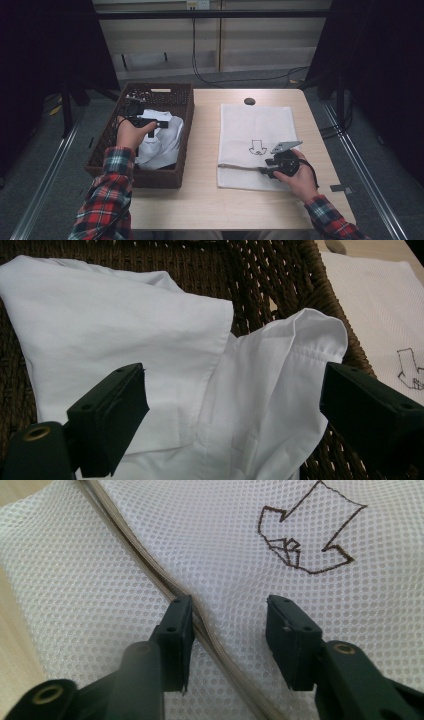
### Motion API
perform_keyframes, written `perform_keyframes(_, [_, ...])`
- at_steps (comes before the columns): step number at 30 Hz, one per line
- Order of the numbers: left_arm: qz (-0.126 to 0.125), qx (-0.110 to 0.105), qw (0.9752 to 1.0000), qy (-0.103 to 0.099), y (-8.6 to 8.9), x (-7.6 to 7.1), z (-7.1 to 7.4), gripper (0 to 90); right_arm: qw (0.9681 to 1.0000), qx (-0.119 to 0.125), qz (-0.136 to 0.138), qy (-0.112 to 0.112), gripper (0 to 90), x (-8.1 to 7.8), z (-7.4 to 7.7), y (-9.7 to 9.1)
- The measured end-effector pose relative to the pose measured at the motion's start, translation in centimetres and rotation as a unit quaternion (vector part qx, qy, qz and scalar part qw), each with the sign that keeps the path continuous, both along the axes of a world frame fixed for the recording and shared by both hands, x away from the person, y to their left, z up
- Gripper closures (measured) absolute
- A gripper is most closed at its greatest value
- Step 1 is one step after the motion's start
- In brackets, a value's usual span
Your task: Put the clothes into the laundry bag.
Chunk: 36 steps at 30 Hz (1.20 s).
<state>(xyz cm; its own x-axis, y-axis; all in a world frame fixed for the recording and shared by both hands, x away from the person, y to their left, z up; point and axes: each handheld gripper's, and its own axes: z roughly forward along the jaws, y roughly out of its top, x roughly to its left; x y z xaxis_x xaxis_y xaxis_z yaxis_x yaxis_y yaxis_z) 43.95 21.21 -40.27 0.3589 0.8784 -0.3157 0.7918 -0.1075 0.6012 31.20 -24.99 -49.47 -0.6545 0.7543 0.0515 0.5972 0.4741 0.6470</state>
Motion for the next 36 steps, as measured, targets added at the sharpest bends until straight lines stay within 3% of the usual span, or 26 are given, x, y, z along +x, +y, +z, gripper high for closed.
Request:
perform_keyframes(9, [-0.004, -0.002, 1.0, 0.007, -0.1, -0.1, -0.3, 11.5, 0.9995, 0.002, -0.02, 0.026, 83.6, 0.5, 0.4, 0.0])
perform_keyframes(11, [-0.007, -0.001, 0.9999, 0.008, -0.1, -0.1, -0.3, 11.5, 0.9992, 0.012, -0.024, 0.031, 88.7, 0.7, 0.6, 0.0])
perform_keyframes(15, [-0.006, -0.001, 1.0, 0.004, -0.1, -0.2, -0.1, 11.6, 0.9984, 0.033, -0.028, 0.036, 89.3, 0.8, 1.3, 0.0])
perform_keyframes(17, [-0.004, -0.003, 1.0, 0.002, 0.0, -0.1, 0.0, 11.6, 0.9988, 0.032, -0.026, 0.027, 89.5, 0.8, 2.0, 0.1])
perform_keyframes(27, [0.001, -0.005, 1.0, 0.005, 0.4, -0.1, -0.1, 11.6, 0.9983, 0.048, -0.022, 0.023, 89.8, 1.3, 4.4, 0.3])
perform_keyframes(33, [0.003, -0.003, 1.0, 0.006, 0.7, 0.0, -0.3, 11.6, 0.9966, 0.075, -0.023, 0.024, 89.9, 2.0, 5.5, 0.3])
perform_keyframes(36, [0.007, -0.003, 1.0, 0.005, 0.7, 0.1, -0.3, 11.6, 0.9966, 0.076, -0.021, 0.021, 90.0, 2.2, 6.2, 0.5])
